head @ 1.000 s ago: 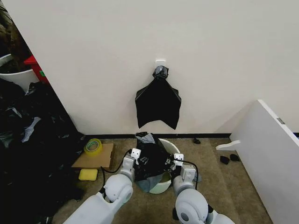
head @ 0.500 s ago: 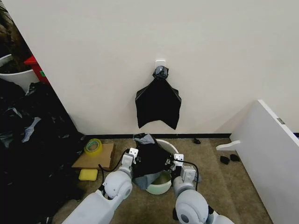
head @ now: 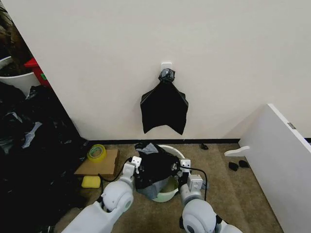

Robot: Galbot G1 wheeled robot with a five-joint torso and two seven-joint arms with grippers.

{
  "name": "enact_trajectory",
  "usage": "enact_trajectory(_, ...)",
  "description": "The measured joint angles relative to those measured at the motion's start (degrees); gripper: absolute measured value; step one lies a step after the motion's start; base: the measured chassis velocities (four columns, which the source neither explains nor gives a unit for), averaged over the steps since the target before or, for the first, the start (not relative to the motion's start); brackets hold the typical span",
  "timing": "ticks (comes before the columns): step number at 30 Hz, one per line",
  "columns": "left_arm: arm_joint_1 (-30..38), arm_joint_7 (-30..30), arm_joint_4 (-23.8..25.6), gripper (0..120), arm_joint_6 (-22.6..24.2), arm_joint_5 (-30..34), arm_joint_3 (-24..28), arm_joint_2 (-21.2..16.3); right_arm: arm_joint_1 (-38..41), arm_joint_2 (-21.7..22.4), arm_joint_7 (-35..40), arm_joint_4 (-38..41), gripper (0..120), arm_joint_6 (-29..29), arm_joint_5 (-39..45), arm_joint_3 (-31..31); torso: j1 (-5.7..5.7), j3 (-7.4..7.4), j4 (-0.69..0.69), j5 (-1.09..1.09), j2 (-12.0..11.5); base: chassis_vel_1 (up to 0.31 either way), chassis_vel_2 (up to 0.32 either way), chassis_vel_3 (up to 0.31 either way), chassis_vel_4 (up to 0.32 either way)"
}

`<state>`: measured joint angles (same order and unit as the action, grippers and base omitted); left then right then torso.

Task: Place the garbage bag over the trash bin.

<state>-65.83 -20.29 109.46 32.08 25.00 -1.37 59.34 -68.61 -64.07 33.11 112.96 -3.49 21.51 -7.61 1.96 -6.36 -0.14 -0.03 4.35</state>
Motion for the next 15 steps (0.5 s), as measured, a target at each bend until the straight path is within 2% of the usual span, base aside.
enact_trajectory(7, -3.03, 9.73, 2.37, 4, -9.40, -8.99, -4.84, -5.18, 2.43, 1.05, -1.94, -1.34, 0, 1.68, 0.67, 3.28, 0.00, 0.00, 0.02, 0.01, 0.00, 0.000, 0.000, 0.000, 0.000)
enact_trajectory(9, -3.44, 14.96, 2.30, 4, -14.80, -12.64, -5.43, -7.36, 2.10, 1.39, -1.92, -1.96, 0, 1.37, 1.74, 5.30, 0.00, 0.00, -0.01, 0.00, 0.00, 0.000, 0.000, 0.000, 0.000)
enact_trajectory(10, -3.44, 14.96, 2.30, 4, -14.80, -12.64, -5.43, -7.36, 2.10, 1.39, -1.92, -1.96, 0, 1.37, 1.74, 5.30, 0.00, 0.00, -0.01, 0.00, 0.00, 0.000, 0.000, 0.000, 0.000)
enact_trajectory(13, -4.38, 19.94, 2.04, 4, -22.78, -14.11, -5.73, -9.21, 1.79, 1.68, -1.17, -2.49, 0, -0.25, 5.37, 7.15, 0.00, 0.00, 0.02, -0.01, 0.00, 0.000, 0.000, 0.000, 0.000)
enact_trajectory(15, -4.40, 22.67, 1.78, 4, -28.01, -13.71, -6.28, -9.62, 1.15, 1.94, -0.02, -2.45, 0, -2.25, 8.33, 7.85, 0.00, 0.01, -0.01, -0.01, 0.00, 0.000, 0.000, 0.000, 0.000)
